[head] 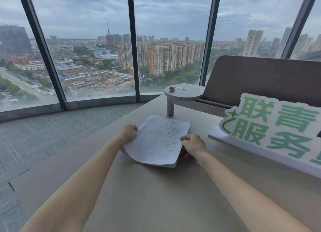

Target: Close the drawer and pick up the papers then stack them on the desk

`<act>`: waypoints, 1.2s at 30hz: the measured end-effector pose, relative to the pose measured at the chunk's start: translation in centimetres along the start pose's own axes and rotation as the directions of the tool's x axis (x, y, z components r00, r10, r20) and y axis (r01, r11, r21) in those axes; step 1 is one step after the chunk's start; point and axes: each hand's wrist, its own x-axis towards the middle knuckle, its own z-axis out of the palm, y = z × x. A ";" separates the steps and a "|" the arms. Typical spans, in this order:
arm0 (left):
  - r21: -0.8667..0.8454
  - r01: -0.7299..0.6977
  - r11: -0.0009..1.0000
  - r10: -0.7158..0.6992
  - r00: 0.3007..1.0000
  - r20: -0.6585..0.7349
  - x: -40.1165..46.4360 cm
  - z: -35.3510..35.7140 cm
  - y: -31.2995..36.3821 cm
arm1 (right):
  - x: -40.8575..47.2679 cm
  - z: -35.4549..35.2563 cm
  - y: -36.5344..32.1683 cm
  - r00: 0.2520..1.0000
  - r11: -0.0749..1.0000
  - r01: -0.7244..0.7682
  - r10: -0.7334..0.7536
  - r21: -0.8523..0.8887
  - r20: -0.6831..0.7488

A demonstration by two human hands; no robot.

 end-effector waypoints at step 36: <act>0.427 -0.127 0.895 0.253 0.934 -0.251 2.4 1.1 -1.0 | 2.2 2.3 -3.1 0.975 0.750 0.216 -0.128 -0.625 0.184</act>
